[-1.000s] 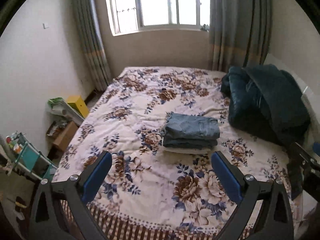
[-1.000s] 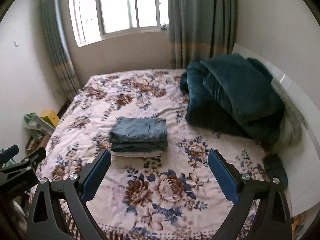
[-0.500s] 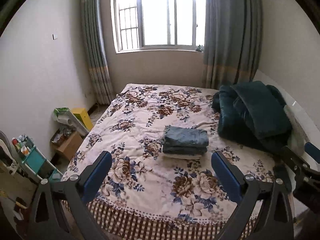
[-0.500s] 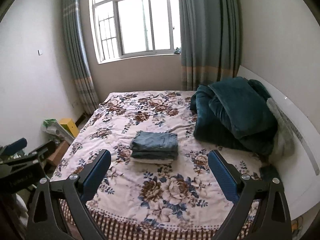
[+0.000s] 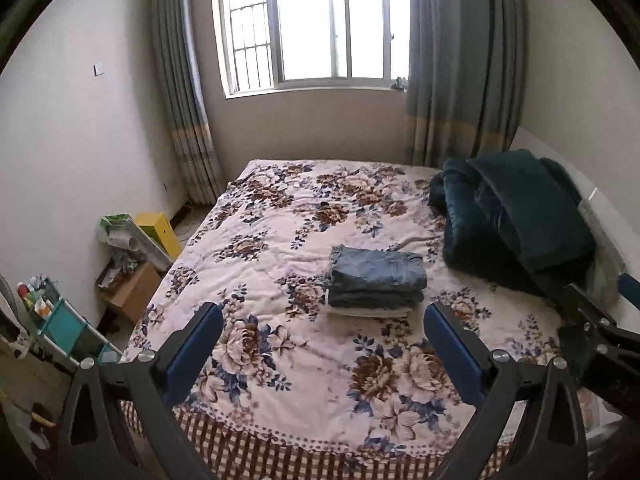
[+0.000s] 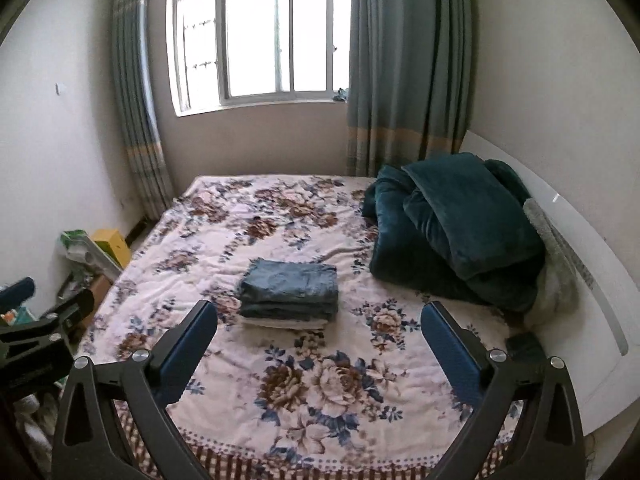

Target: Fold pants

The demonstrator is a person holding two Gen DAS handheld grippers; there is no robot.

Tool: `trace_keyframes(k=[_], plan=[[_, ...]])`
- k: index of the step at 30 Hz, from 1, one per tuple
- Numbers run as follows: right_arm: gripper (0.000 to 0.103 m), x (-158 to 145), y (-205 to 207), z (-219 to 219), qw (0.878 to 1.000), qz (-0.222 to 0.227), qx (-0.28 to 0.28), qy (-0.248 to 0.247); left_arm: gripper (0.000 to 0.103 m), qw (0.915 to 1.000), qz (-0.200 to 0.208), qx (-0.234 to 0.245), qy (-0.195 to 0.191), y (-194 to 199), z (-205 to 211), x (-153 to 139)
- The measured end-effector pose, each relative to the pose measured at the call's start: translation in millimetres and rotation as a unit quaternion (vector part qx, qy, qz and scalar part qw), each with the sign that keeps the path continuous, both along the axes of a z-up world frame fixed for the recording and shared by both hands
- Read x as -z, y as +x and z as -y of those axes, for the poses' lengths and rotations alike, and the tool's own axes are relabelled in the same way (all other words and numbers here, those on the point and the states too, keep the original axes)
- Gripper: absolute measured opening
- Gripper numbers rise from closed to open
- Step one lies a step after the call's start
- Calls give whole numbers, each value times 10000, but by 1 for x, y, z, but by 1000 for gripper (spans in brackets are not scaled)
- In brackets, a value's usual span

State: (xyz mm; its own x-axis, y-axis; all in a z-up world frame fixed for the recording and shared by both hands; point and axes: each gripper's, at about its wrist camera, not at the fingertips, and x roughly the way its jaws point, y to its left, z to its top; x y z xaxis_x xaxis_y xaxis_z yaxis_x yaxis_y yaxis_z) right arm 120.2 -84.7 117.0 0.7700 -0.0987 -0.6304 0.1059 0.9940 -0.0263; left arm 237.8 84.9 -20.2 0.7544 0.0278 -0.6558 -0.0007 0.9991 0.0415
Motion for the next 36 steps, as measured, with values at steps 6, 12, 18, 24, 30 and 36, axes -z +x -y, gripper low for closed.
trace_keyframes(k=[6,12,18,24,30,36], plan=[[103,35,44,0,9994,-336,49,-58,103,9993,-347,-35,112,34,4,30],[103,65,77,4,9979,-637,114,-15,103,9981,-584,-4,182,55,9,53],[103,77,93,4,9970,-762,147,-66,103,9975,-677,-92,188,68,7,62],[103,78,99,3,9971,-746,131,-89,103,9978,-591,-215,205,71,4,60],[103,88,105,-2,9971,-748,127,-35,103,9979,-561,-225,242,74,3,57],[103,95,110,-5,9970,-760,126,-1,103,9979,-533,-237,297,78,3,54]])
